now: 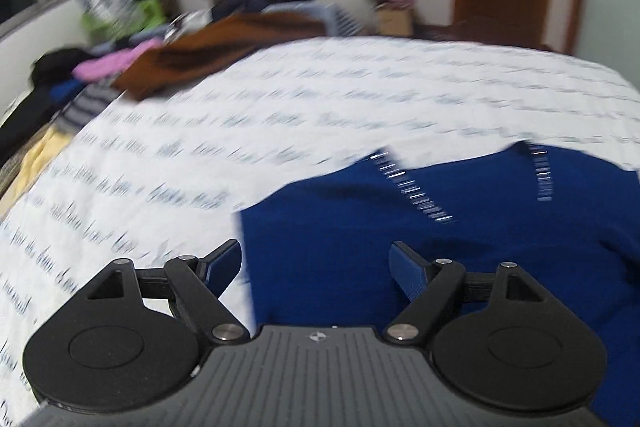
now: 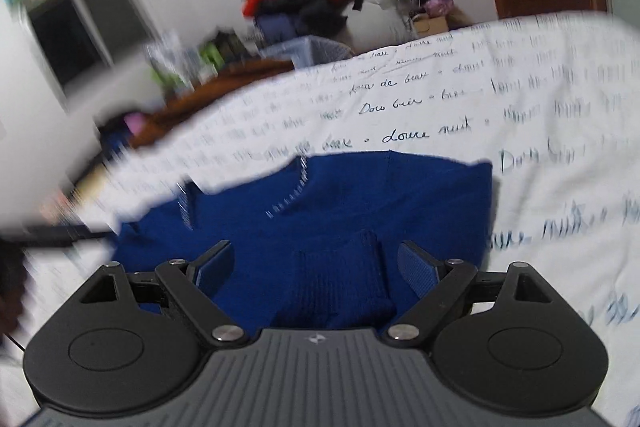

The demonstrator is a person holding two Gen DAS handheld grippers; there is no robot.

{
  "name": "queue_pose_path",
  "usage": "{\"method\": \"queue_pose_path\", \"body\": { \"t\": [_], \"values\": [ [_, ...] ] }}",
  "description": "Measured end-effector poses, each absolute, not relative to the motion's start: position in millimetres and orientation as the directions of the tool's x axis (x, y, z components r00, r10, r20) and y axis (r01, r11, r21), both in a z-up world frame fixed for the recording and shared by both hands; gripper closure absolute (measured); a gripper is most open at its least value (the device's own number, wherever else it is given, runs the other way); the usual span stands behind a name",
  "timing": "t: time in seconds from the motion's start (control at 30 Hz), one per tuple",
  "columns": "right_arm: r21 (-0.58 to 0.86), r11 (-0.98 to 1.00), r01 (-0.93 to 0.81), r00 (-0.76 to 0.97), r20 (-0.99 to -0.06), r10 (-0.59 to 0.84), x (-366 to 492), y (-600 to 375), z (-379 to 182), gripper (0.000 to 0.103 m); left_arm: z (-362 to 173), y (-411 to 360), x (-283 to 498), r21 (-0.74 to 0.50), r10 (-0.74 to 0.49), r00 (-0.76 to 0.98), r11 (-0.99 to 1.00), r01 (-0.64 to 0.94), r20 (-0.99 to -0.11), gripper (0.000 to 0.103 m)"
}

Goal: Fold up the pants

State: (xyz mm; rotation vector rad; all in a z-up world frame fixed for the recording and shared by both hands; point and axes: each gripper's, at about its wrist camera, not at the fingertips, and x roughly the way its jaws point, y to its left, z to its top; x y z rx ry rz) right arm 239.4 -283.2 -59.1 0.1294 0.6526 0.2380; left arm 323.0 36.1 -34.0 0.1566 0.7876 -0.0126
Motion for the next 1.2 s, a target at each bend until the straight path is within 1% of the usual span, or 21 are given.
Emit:
{"method": "queue_pose_path", "body": {
  "t": [0.07, 0.1, 0.13, 0.17, 0.2, 0.3, 0.37, 0.4, 0.43, 0.5, 0.6, 0.67, 0.77, 0.83, 0.93, 1.0, 1.07, 1.1, 1.13, 1.17, 1.2],
  "values": [
    [-0.042, 0.981, -0.190, 0.793, -0.595, 0.128, 232.7, -248.0, -60.9, 0.014, -41.0, 48.0, 323.6, 0.148, 0.071, 0.690, 0.987, 0.053, -0.720, 0.022],
    [-0.135, 0.977, -0.162, 0.799, -0.599, 0.050, 232.5, -238.9, -66.7, 0.014, -46.4, 51.3, 321.1, 0.163, 0.083, 0.684, 0.985, 0.052, -0.725, 0.022],
    [-0.212, 0.970, -0.116, 0.802, -0.596, -0.035, 234.0, -233.4, -73.2, 0.014, -50.7, 52.9, 320.1, 0.185, 0.103, 0.680, 0.982, 0.048, -0.726, 0.022],
    [-0.252, 0.966, -0.056, 0.798, -0.593, -0.109, 235.1, -236.9, -80.0, 0.014, -54.6, 54.4, 318.7, 0.208, 0.123, 0.676, 0.977, 0.045, -0.727, 0.022],
    [-0.250, 0.968, 0.004, 0.790, -0.593, -0.156, 234.4, -246.5, -84.4, 0.014, -58.6, 55.7, 316.4, 0.225, 0.137, 0.674, 0.973, 0.045, -0.726, 0.022],
    [-0.108, 0.980, 0.167, 0.781, -0.593, -0.199, 216.9, -292.3, -86.2, 0.014, -65.7, 66.4, 309.5, 0.265, 0.182, 0.672, 0.964, 0.022, -0.718, 0.023],
    [-0.073, 0.962, 0.262, 0.792, -0.553, -0.258, 201.9, -312.2, -78.6, 0.014, -61.7, 74.4, 306.0, 0.266, 0.195, 0.683, 0.964, 0.000, -0.704, 0.023],
    [-0.051, 0.958, 0.282, 0.805, -0.530, -0.265, 195.4, -318.7, -73.4, 0.014, -56.9, 76.5, 304.2, 0.257, 0.190, 0.693, 0.966, -0.007, -0.695, 0.023],
    [-0.011, 0.960, 0.281, 0.825, -0.509, -0.247, 189.8, -324.0, -67.5, 0.014, -51.5, 77.7, 302.9, 0.245, 0.181, 0.705, 0.970, -0.011, -0.685, 0.023],
    [0.096, 0.971, 0.218, 0.864, -0.483, -0.146, 184.7, -328.6, -55.6, 0.014, -41.6, 75.8, 300.9, 0.225, 0.163, 0.730, 0.974, -0.013, -0.664, 0.023],
    [0.185, 0.982, 0.031, 0.869, -0.491, 0.065, 200.1, -309.1, -42.9, 0.014, -33.4, 71.0, 299.7, 0.203, 0.147, 0.748, 0.979, -0.017, -0.647, 0.022],
    [0.194, 0.975, -0.108, 0.853, -0.486, 0.191, 215.3, -278.7, -39.1, 0.014, -34.0, 71.1, 298.0, 0.195, 0.148, 0.747, 0.980, -0.025, -0.648, 0.022],
    [0.195, 0.929, -0.315, 0.790, -0.488, 0.371, 243.0, -226.7, -39.3, 0.014, -40.5, 70.6, 293.4, 0.238, 0.173, 0.738, 0.971, -0.018, -0.652, 0.022],
    [0.177, 0.882, -0.436, 0.736, -0.494, 0.463, 260.6, -188.2, -43.6, 0.015, -42.5, 75.4, 287.6, 0.251, 0.182, 0.734, 0.968, -0.017, -0.654, 0.022],
    [0.168, 0.836, -0.522, 0.660, -0.542, 0.521, 286.8, -144.1, -52.2, 0.015, -43.2, 90.4, 279.4, 0.234, 0.178, 0.722, 0.972, -0.022, -0.669, 0.022],
    [0.146, 0.822, -0.550, 0.635, -0.566, 0.526, 302.8, -126.7, -60.6, 0.015, -43.6, 97.7, 273.6, 0.229, 0.176, 0.714, 0.973, -0.023, -0.677, 0.022],
    [0.153, 0.799, -0.581, 0.606, -0.575, 0.550, 313.6, -117.5, -64.5, 0.031, -44.0, 103.1, 267.1, 0.233, 0.178, 0.711, 0.972, -0.020, -0.680, 0.022],
    [0.187, 0.775, -0.604, 0.568, -0.581, 0.583, 316.1, -116.8, -66.0, 0.065, -44.0, 105.3, 264.4, 0.235, 0.178, 0.711, 0.972, -0.017, -0.681, 0.022],
    [0.220, 0.753, -0.621, 0.532, -0.587, 0.610, 317.9, -116.0, -67.5, 0.094, -44.0, 107.7, 261.0, 0.236, 0.179, 0.712, 0.972, -0.019, -0.679, 0.022],
    [0.216, 0.745, -0.631, 0.525, -0.589, 0.615, 316.8, -113.0, -67.5, 0.096, -43.5, 109.6, 258.6, 0.235, 0.180, 0.713, 0.972, -0.022, -0.677, 0.022],
    [0.182, 0.744, -0.643, 0.535, -0.588, 0.606, 314.4, -108.3, -66.5, 0.097, -43.0, 111.3, 256.8, 0.232, 0.181, 0.715, 0.972, -0.027, -0.675, 0.022]
  ]
}}
